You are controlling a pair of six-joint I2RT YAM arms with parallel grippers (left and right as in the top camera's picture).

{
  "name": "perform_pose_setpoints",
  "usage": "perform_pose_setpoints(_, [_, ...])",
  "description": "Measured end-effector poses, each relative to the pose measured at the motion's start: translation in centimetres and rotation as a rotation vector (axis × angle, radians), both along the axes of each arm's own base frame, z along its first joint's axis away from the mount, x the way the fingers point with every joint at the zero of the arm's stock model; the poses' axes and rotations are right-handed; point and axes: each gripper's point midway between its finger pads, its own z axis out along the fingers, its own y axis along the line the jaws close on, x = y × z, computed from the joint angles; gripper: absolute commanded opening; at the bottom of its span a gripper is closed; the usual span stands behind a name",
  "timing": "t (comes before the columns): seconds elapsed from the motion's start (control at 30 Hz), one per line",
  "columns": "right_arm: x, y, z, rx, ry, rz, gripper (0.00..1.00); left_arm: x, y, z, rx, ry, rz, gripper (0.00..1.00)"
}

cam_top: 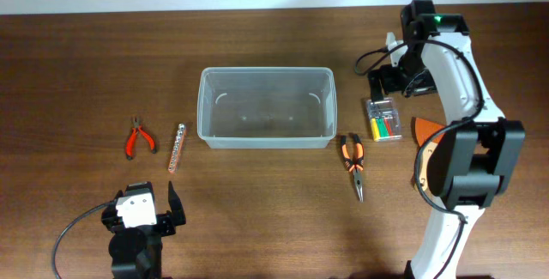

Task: Pack container
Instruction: 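Move right gripper to the screwdriver case and grasp its hanger loop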

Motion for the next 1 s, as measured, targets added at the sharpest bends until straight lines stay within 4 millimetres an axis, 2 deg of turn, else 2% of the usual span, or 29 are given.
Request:
perform_pose_setpoints(0.43, [-0.1,-0.1,-3.4,-0.003,0.042,0.012,0.99,0.0,0.0,0.0,0.000,0.000,0.000,0.99])
perform_pose_setpoints(0.83, [-2.8,0.0,-9.0,0.001,0.106,0.034,0.99,0.0,0.0,0.0,0.000,0.000,0.000,0.99])
perform_pose_setpoints(1.0, [-2.6,0.0,-9.3,-0.003,0.081,0.051,0.99,0.0,0.0,0.0,0.000,0.000,0.000,0.99])
